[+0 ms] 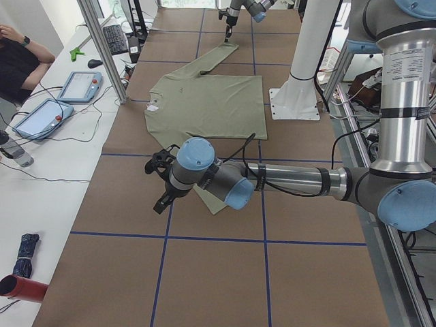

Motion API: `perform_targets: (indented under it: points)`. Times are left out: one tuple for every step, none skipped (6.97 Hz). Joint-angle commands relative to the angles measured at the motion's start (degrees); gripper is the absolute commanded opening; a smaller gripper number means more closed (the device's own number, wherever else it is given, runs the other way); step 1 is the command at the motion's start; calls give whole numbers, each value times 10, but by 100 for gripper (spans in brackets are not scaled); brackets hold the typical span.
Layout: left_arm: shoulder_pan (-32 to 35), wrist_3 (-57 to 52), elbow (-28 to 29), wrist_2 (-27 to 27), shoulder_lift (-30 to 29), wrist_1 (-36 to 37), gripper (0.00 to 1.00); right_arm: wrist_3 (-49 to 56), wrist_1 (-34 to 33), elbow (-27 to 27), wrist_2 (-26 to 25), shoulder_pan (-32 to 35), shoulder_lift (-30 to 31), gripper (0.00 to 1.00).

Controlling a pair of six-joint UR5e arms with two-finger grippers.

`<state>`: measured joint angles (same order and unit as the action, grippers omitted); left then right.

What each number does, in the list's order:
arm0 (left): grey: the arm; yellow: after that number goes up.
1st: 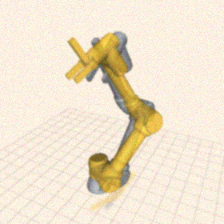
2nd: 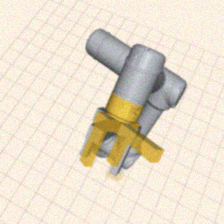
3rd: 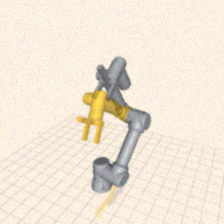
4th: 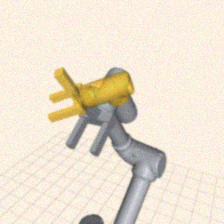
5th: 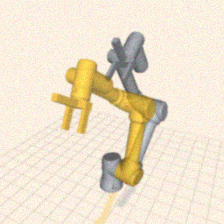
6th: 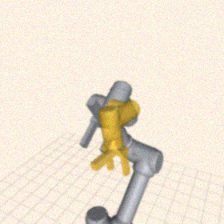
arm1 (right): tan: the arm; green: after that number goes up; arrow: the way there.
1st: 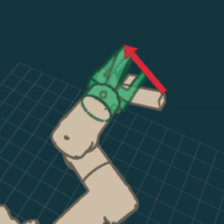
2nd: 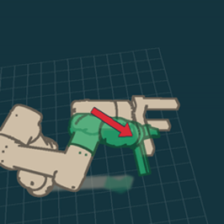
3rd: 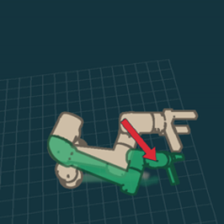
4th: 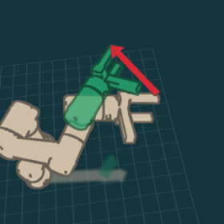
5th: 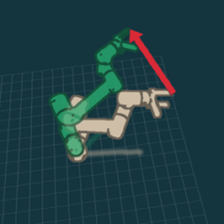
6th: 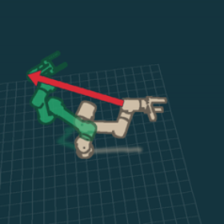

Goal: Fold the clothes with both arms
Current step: 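Lower the right gripper to the cuff of the sleeve nearest it and grasp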

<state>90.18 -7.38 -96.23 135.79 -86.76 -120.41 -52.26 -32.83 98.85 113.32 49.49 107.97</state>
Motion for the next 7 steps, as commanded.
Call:
perform_targets:
  points:
    - [0,0,1,0,0,0,100,0,-209,156,-2,1,-11,0]
    - [0,0,2,0,0,0,100,-2,-330,208,-2,7,-62,0]
    - [0,0,3,0,-1,0,100,-21,-449,222,-6,10,-151,0]
    - [0,0,3,0,0,0,100,-48,-564,220,-10,10,-256,0]
    - [0,0,3,0,0,0,100,-67,-694,211,-29,4,-374,0]
    - [0,0,5,0,0,0,100,-81,-804,172,-44,-3,-498,0]
    - [0,0,6,0,0,0,100,-120,-818,112,-49,-15,-584,0]
